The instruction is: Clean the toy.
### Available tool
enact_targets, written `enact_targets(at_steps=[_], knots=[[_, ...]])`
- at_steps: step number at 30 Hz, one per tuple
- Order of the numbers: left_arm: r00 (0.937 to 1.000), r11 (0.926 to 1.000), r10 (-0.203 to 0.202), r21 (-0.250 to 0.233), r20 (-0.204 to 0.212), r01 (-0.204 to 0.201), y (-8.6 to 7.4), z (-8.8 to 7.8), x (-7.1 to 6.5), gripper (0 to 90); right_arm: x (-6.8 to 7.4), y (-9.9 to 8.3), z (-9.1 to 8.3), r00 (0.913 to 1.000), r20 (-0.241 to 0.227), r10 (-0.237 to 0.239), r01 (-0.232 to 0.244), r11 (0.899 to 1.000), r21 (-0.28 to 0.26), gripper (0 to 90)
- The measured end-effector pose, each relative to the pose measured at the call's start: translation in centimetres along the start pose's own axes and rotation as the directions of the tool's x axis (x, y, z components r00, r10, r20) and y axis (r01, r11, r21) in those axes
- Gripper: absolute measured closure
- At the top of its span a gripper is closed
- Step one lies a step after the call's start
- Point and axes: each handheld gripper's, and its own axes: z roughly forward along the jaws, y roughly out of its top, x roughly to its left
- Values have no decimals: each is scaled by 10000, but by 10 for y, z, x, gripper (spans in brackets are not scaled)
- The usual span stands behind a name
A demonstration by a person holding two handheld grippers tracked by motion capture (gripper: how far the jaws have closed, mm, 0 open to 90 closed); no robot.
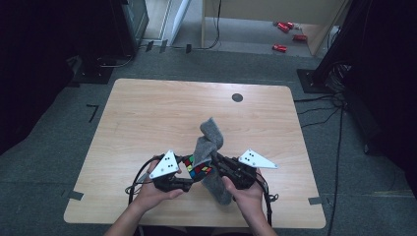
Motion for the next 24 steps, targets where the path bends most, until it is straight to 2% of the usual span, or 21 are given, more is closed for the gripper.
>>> enact_targets(at_steps=[3, 5, 6, 8, 9, 10, 12, 15, 17, 19, 21, 24], knots=[[9999, 9999, -121, 26, -13, 121, -1, 0, 2, 346, -7, -4, 1, 9994, 156, 309, -313, 9990, 319, 790], [9999, 9998, -158, 82, 57, 158, -2, 2, 2, 346, -5, -3, 1, 9995, 207, 221, -227, 9993, 293, 791], [9999, 9997, -133, 205, 108, 130, -2, 4, 3, 346, -3, -2, 1, 9996, 155, 229, -233, 9994, 260, 791], [9999, 9987, 103, 507, 44, -105, -4, 8, 0, 346, 2, 1, 0, 9990, -304, 314, -313, 9995, 58, 791], [9999, 9982, 143, 574, 88, -148, -5, 9, -2, 346, 6, 2, 0, 9991, -388, 193, -194, 9998, -15, 791], [9998, 9984, 135, 555, 159, -144, -5, 10, -3, 346, 9, 3, 0, 9994, -345, 46, -48, 10000, -47, 791], [9997, 9987, 177, 478, 141, -184, -3, 10, -5, 346, 9, 4, 0, 9993, -353, 82, -87, 9999, -143, 791], [9996, 9993, 264, 257, 132, -267, 0, 6, -6, 346, 2, 0, 0, 9995, -57, 316, -317, 9995, -87, 791], [9998, 9996, 201, 199, 39, -202, 1, 4, -4, 346, -5, -4, 0, 9986, 233, 481, -480, 9988, -12, 792], [9999, 9997, 116, 209, -4, -116, 0, 4, -2, 346, -7, -6, 1, 9976, 321, 606, -609, 9981, 89, 792], [10000, 9996, 13, 284, -2, -13, -2, 5, -1, 346, -4, -5, 1, 9979, 315, 570, -575, 9983, 127, 792], [9999, 9984, 112, 560, -46, -110, -4, 10, -3, 346, 4, -1, 0, 9985, -7, 551, -551, 9985, -37, 791]])
